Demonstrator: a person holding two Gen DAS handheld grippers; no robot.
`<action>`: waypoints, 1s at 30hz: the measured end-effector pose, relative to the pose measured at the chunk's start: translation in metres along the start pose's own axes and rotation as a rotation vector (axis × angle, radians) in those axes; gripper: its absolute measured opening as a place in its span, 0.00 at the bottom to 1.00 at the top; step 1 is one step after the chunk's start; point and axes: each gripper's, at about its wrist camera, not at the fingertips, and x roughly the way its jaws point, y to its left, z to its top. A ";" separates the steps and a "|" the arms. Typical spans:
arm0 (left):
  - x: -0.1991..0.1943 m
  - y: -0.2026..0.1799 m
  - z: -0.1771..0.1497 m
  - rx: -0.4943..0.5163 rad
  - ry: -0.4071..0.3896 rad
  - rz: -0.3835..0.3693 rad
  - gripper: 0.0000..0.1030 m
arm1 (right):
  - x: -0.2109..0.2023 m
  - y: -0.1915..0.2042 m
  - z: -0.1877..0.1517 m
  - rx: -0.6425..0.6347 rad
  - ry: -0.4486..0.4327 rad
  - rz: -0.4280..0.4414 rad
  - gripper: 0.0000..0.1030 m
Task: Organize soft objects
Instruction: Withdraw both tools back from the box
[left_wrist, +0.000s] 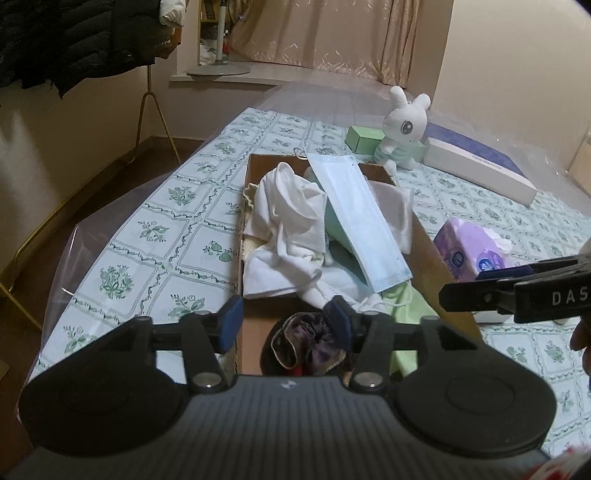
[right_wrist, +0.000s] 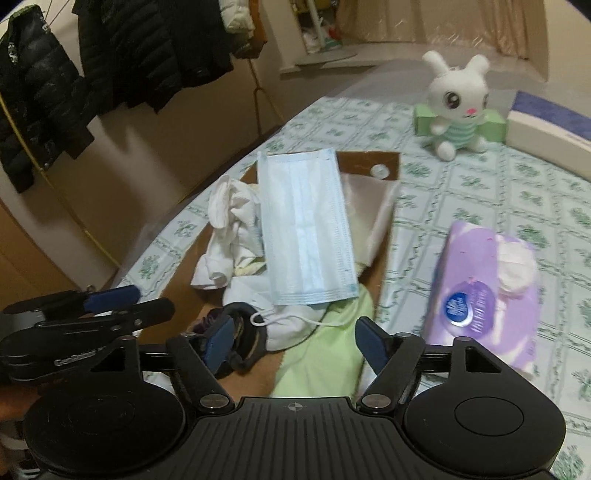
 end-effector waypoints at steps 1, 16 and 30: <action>-0.003 -0.001 -0.001 -0.004 -0.004 -0.001 0.56 | -0.003 0.001 -0.002 0.000 -0.007 -0.013 0.74; -0.036 -0.027 -0.023 -0.014 -0.048 0.016 0.94 | -0.043 -0.016 -0.036 0.069 -0.040 -0.096 0.81; -0.074 -0.052 -0.047 -0.025 -0.068 0.039 0.99 | -0.098 -0.023 -0.075 0.085 -0.093 -0.145 0.81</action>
